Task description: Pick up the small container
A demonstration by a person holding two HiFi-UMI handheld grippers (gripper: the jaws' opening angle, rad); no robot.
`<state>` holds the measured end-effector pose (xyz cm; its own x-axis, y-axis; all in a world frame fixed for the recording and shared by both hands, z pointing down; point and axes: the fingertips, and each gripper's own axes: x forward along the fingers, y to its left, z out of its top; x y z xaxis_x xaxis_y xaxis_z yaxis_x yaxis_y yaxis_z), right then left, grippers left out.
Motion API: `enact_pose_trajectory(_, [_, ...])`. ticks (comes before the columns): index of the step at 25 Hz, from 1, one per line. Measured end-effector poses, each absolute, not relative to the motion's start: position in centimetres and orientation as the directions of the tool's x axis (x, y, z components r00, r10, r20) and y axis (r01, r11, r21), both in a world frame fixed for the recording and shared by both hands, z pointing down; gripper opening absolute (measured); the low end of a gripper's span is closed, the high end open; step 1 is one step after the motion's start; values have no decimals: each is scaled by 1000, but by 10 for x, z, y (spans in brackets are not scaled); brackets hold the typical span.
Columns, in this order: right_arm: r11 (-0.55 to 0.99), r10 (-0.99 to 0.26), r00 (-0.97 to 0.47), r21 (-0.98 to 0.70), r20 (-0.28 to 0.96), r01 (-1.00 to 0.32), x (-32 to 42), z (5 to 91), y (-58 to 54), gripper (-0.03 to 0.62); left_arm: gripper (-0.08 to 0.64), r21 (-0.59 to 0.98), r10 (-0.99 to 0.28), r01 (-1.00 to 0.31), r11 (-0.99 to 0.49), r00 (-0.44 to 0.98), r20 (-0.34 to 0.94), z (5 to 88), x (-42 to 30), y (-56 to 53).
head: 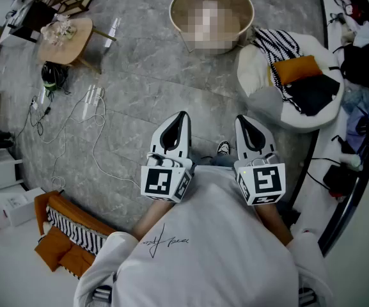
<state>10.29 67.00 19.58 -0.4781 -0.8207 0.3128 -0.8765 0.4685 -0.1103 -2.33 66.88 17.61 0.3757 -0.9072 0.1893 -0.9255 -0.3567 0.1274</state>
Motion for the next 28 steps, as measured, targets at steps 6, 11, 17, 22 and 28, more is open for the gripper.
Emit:
enact_pose_trajectory(6, [511,-804,-520,-110,288,-852,110,190,673,14,15,117,-898,-919,-376,393,199,172,3,676])
enact_pose_trajectory(11, [523,-795,-542,-146,273,-840,121,191,672,14,15,123,-898,-917,-379,397,189,168,20,682])
enact_pose_trajectory(17, [615,-733,-646,-199,213,-763,111,181,674,14,15,98,-907,-938,-331,346,242,172,16,677])
enact_pose_trajectory(22, [588,-749,-624,-209,224,-781,109,186,661,14,15,92,-904,-941,-326,339,259,173,13,671])
enact_pose_trajectory(28, [563,-758,-595,-191,269,-804,108,193,639,14,15,104,-901,-940,-326,342,266,178,6,648])
